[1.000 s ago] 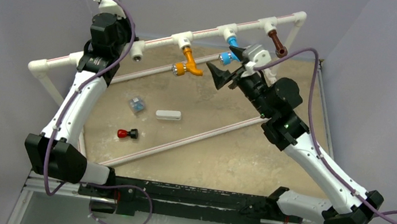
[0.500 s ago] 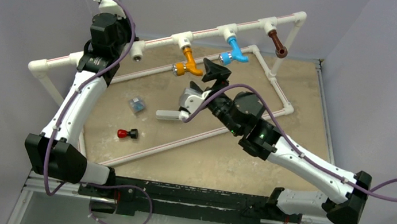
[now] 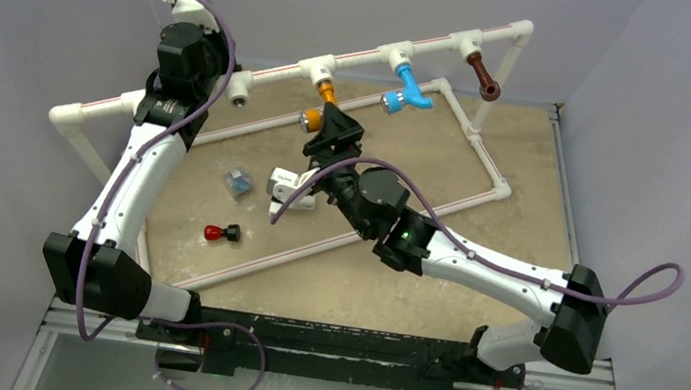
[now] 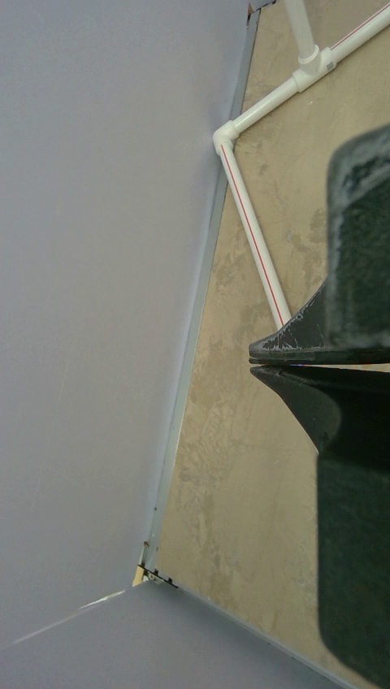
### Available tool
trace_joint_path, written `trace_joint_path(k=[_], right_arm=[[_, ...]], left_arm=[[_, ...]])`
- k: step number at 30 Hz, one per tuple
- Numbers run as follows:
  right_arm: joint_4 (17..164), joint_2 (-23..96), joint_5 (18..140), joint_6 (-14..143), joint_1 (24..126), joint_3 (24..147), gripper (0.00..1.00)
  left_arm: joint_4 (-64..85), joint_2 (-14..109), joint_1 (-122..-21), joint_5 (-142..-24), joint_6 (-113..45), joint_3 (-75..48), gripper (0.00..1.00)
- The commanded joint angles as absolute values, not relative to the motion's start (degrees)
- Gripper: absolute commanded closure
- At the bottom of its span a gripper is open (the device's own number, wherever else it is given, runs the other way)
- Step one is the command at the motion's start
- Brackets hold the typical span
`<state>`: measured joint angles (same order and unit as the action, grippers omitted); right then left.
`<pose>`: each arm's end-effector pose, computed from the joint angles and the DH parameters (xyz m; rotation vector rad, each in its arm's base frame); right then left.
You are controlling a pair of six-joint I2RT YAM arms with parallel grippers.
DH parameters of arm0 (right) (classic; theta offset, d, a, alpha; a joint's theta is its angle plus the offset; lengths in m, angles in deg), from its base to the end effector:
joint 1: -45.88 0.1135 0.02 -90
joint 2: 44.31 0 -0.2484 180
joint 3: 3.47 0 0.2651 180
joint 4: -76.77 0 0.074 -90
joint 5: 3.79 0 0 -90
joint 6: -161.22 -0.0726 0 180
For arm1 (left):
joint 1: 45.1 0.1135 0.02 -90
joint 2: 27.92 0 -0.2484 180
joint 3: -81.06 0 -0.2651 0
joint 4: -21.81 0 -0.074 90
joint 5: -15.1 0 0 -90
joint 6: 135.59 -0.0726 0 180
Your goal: Install the water faucets
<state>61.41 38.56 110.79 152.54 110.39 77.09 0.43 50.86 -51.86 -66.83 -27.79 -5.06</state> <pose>0.1953 0.3395 0.3809 -1.1685 0.7419 -0.5332 0.3712 -0.0337 0.4103 -0.2673 1.6620 -0.2044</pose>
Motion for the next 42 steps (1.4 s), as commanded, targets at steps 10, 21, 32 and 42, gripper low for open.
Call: trace_joint_path(k=[10, 21, 32, 42], right_arm=[[44.44, 45.7, 115.43, 158.1, 110.31, 80.98, 0.53], [38.07, 46.77, 119.05, 145.88, 108.68, 80.93, 1.0], [43.19, 44.29, 116.52, 107.62, 106.04, 83.72, 1.0], [46.83, 41.71, 111.46, 60.01, 99.38, 82.29, 1.0]], left_arm=[[-9.4, 54.08, -52.04, -68.57, -28.54, -7.64, 1.0], [-9.44, 54.25, -52.04, -68.67, -28.54, -7.64, 1.0], [-9.4, 54.39, -52.04, -69.22, -28.32, -7.55, 1.0], [-9.55, 54.42, -52.04, -69.26, -28.28, -7.46, 1.0]])
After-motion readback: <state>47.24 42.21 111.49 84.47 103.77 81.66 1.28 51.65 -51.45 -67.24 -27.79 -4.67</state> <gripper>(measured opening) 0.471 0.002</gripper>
